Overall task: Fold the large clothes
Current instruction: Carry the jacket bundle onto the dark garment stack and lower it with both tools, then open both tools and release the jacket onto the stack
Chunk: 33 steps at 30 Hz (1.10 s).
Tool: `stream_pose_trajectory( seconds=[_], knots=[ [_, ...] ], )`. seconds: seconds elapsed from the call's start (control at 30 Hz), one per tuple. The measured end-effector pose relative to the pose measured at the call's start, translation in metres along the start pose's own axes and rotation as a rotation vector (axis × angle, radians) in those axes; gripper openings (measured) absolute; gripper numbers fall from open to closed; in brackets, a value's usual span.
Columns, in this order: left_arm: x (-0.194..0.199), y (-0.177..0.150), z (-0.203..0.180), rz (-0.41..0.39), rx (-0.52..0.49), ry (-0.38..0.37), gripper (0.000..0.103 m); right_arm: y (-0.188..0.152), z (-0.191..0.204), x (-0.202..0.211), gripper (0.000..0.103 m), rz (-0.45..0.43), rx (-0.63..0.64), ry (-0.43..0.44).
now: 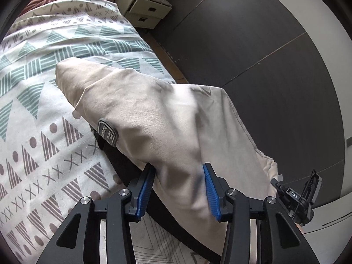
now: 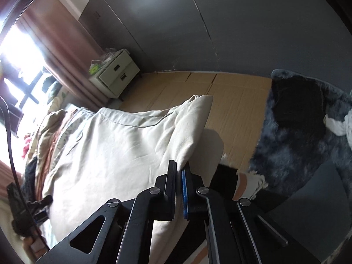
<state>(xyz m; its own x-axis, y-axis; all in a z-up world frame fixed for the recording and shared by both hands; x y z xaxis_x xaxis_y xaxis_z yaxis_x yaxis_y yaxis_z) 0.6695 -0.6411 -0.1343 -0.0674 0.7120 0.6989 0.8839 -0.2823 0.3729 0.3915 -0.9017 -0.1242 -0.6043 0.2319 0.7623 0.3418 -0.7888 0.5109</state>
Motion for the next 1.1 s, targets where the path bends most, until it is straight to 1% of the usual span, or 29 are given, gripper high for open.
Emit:
stream_pose_trajectory(
  seconds=[0.03, 0.1, 0.2, 0.27, 0.37, 0.4, 0.43, 0.47, 0.5, 0.57, 0.63, 0.67, 0.7, 0.73, 0.8, 0.87, 0.93, 0.97, 1.0, 1.03, 1.07, 1.1],
  knots=[
    [0.001, 0.0, 0.0, 0.001, 0.003, 0.0, 0.05, 0.003, -0.001, -0.003, 0.004, 0.0, 0.0, -0.005],
    [0.004, -0.001, 0.002, -0.01, 0.002, 0.006, 0.062, 0.006, -0.002, -0.007, 0.004, 0.004, -0.008, -0.013],
    [0.019, -0.005, 0.006, -0.043, -0.014, 0.041, 0.073, 0.008, -0.001, -0.012, 0.004, 0.005, 0.005, -0.05],
    [0.027, -0.005, 0.012, -0.055, -0.008, 0.054, 0.074, 0.004, -0.003, -0.013, 0.005, 0.019, -0.009, -0.066],
    [0.039, -0.005, 0.019, -0.058, -0.006, 0.066, 0.075, 0.001, -0.006, -0.005, 0.01, 0.027, -0.022, -0.092],
    [0.044, -0.005, 0.02, -0.061, -0.008, 0.073, 0.075, 0.0, -0.006, -0.001, 0.016, 0.022, -0.014, -0.103],
    [0.049, -0.006, 0.022, -0.065, -0.011, 0.077, 0.076, -0.002, -0.006, 0.006, 0.019, 0.014, -0.004, -0.118],
    [0.054, -0.008, 0.022, -0.069, -0.012, 0.08, 0.079, -0.004, -0.006, 0.014, 0.026, 0.006, 0.007, -0.117],
    [0.061, -0.011, 0.022, -0.076, -0.013, 0.085, 0.083, -0.006, -0.004, 0.021, 0.037, 0.001, 0.015, -0.106],
    [0.076, -0.013, 0.021, -0.11, -0.023, 0.108, 0.087, -0.01, -0.001, 0.038, 0.048, -0.014, 0.03, -0.088],
    [0.096, -0.017, 0.017, -0.152, -0.043, 0.127, 0.093, -0.015, 0.004, 0.054, 0.05, -0.023, 0.055, -0.082],
    [0.103, -0.018, 0.014, -0.162, -0.051, 0.131, 0.096, -0.018, 0.007, 0.06, 0.05, -0.023, 0.064, -0.08],
    [0.111, -0.02, 0.011, -0.172, -0.061, 0.135, 0.098, -0.02, 0.01, 0.066, 0.052, -0.018, 0.07, -0.072],
    [0.119, -0.023, 0.008, -0.18, -0.073, 0.141, 0.098, -0.023, 0.013, 0.072, 0.054, -0.011, 0.072, -0.062],
    [0.137, -0.028, 0.001, -0.193, -0.102, 0.151, 0.099, -0.027, 0.018, 0.084, 0.07, -0.011, 0.076, -0.054],
    [0.155, -0.031, -0.004, -0.211, -0.127, 0.167, 0.1, -0.034, 0.026, 0.099, 0.075, -0.022, 0.091, -0.048],
    [0.172, -0.036, -0.006, -0.235, -0.144, 0.184, 0.101, -0.042, 0.035, 0.114, 0.075, -0.028, 0.11, -0.048],
    [0.182, -0.039, -0.006, -0.251, -0.146, 0.182, 0.102, -0.046, 0.04, 0.121, 0.078, -0.034, 0.118, -0.048],
    [0.193, -0.042, -0.006, -0.266, -0.146, 0.179, 0.102, -0.051, 0.045, 0.129, 0.085, -0.04, 0.127, -0.045],
    [0.206, -0.047, -0.006, -0.282, -0.146, 0.184, 0.103, -0.055, 0.05, 0.136, 0.09, -0.044, 0.132, -0.039],
    [0.216, -0.05, -0.006, -0.296, -0.15, 0.191, 0.102, -0.059, 0.054, 0.144, 0.099, -0.052, 0.135, -0.027],
    [0.226, -0.054, -0.006, -0.31, -0.156, 0.199, 0.103, -0.062, 0.057, 0.15, 0.103, -0.059, 0.137, -0.02]
  ],
)
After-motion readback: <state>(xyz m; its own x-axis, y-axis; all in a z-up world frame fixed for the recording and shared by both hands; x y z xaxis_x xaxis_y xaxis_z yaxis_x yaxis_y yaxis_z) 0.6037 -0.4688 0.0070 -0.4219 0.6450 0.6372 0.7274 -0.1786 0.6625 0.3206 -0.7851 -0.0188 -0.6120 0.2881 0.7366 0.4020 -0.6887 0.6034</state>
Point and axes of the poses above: each gripper's, at about its wrist camera, not at the fingertips, and x roughly against the way its jaws point, z to its left, y to its top, the point moved 5 cm from there along -x, roughly the way its jaws point, and after that the axes turned 1 degree about -z, right-handed, at the moved point
